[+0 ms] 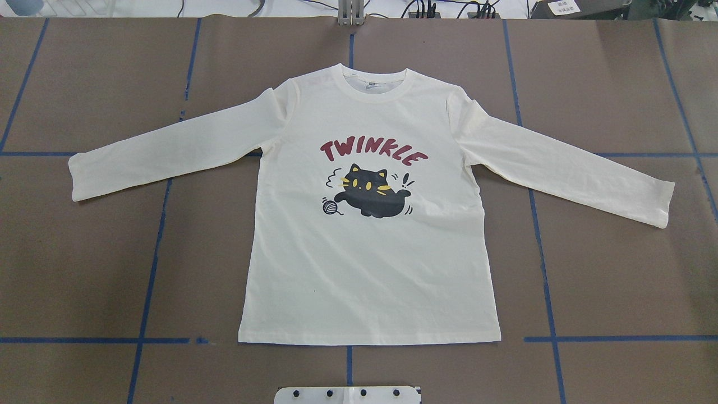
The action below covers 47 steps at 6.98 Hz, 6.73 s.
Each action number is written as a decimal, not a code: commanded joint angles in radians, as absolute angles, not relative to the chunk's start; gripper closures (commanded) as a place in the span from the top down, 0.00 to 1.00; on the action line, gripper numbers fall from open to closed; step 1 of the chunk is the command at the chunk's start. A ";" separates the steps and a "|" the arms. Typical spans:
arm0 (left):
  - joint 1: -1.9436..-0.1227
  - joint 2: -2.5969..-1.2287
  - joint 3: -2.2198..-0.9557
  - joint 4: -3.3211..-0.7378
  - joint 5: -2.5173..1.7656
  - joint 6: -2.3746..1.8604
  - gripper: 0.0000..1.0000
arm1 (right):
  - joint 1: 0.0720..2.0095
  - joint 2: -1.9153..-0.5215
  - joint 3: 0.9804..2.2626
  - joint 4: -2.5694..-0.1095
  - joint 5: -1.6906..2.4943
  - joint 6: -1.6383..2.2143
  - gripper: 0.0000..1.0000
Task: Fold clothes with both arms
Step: 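Move the right gripper toward the cuff of the sleeve nearest it, then grasp the sleeve cuff nearest the right gripper, then carry the sleeve with the right gripper across the shirt body, then release the sleeve and lift the right gripper away from the shirt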
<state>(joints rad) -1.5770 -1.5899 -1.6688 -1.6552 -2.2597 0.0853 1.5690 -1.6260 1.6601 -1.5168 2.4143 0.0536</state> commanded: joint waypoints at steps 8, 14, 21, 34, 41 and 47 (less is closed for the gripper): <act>-1.502 -1.588 -1.658 -1.855 -2.266 0.023 1.00 | 1.137 -1.641 1.420 -0.861 2.244 0.534 1.00; -1.502 -1.588 -1.667 -1.855 -2.266 0.026 1.00 | 1.112 -1.623 1.384 -0.873 2.241 0.532 0.53; -1.502 -1.588 -1.657 -1.862 -2.266 0.026 1.00 | 1.117 -1.583 1.410 -0.864 2.250 0.534 0.00; -1.502 -1.591 -1.600 -1.893 -2.266 0.020 1.00 | 0.597 -0.632 1.320 -0.906 2.010 1.250 0.00; -1.386 -1.606 -1.571 -2.071 -2.257 -0.288 1.00 | 0.489 -0.592 1.267 -1.100 1.816 1.322 1.00; -0.948 -1.595 -1.557 -2.396 -1.927 -1.065 1.00 | 0.782 -0.926 1.685 -1.724 2.074 0.968 1.00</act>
